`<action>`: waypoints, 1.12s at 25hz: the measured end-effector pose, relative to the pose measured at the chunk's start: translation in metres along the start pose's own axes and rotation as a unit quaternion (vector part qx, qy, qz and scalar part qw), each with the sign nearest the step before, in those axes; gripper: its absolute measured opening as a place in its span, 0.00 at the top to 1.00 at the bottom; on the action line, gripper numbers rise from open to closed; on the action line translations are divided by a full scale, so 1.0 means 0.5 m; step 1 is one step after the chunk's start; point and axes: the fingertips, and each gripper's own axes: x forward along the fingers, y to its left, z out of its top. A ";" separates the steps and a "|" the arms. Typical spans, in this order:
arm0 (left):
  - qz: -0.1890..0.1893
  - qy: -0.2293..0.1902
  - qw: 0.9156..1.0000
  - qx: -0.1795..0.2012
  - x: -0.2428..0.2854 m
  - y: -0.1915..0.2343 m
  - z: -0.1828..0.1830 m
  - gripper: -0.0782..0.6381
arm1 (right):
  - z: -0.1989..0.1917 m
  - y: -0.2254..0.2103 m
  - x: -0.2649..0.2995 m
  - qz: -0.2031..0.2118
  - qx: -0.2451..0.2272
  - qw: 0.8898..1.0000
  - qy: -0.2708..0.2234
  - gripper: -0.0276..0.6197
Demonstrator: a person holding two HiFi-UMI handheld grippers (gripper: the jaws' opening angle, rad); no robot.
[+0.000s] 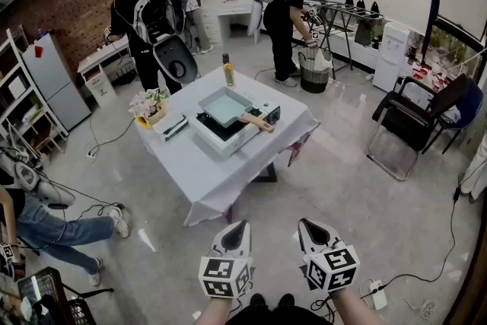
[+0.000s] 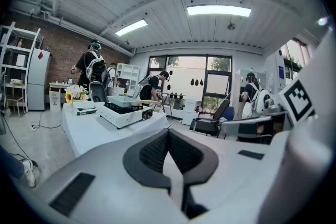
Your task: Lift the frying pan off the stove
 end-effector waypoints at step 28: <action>0.014 -0.015 0.999 -0.036 0.013 -0.034 0.025 0.70 | 0.024 -0.107 -0.067 0.046 0.082 0.995 -0.041 0.66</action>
